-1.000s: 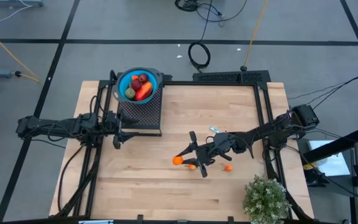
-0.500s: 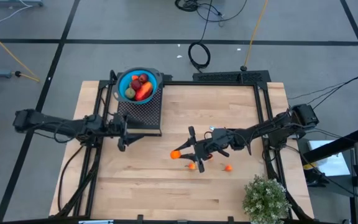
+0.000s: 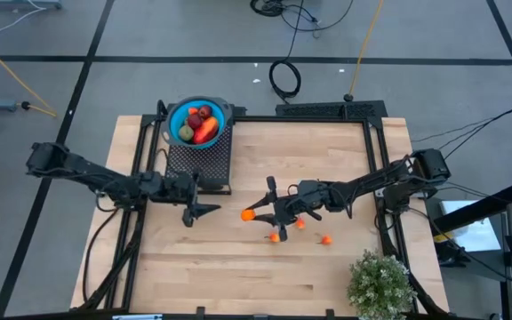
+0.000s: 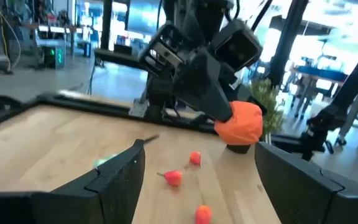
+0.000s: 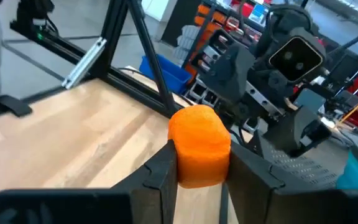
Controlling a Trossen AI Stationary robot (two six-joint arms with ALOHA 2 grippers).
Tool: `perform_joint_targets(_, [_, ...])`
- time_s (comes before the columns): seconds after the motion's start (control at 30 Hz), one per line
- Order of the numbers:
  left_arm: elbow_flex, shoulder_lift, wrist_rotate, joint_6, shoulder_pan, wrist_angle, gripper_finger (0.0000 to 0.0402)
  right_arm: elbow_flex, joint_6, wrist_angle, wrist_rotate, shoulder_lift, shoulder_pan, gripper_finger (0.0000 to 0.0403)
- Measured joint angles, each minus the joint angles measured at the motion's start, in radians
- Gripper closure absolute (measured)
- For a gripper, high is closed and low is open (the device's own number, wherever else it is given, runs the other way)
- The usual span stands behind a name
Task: Pick & Place Fruit
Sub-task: Put the orange into the blue strainer bowl on the shelf
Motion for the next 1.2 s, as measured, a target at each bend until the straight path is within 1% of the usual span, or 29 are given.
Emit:
perform_joint_targets(0.13, [0.071, 0.111, 0.001, 0.029, -0.012, -0.005, 0.0105, -0.001, -0.007, 0.025, 0.042, 0.025, -0.002, 0.0296])
perform_joint_targets(0.27, [0.132, 0.207, 0.002, 0.084, -0.027, -0.016, 0.0105, -0.001, 0.025, 0.028, 0.048, 0.025, -0.005, 0.0296])
perform_joint_targets(0.47, [0.191, 0.291, 0.003, 0.091, -0.033, -0.016, 0.0105, -0.001, 0.039, 0.022, 0.048, 0.025, -0.005, 0.0296])
perform_joint_targets(0.73, [0.224, 0.312, 0.005, 0.063, -0.033, -0.022, 0.0105, -0.001, 0.039, 0.022, 0.051, 0.025, -0.004, 0.0296])
perform_joint_targets(0.87, [0.226, 0.312, 0.005, 0.049, -0.033, -0.023, 0.0105, -0.001, 0.039, 0.022, 0.105, 0.025, -0.002, 0.0296])
perform_joint_targets(1.03, [0.226, 0.312, -0.002, 0.028, -0.032, -0.028, 0.0105, -0.001, 0.036, 0.022, 0.111, 0.025, -0.002, 0.0296])
perform_joint_targets(1.2, [0.226, 0.312, -0.005, -0.038, -0.021, -0.029, 0.0105, -0.001, -0.034, 0.023, 0.101, 0.025, 0.005, 0.0296])
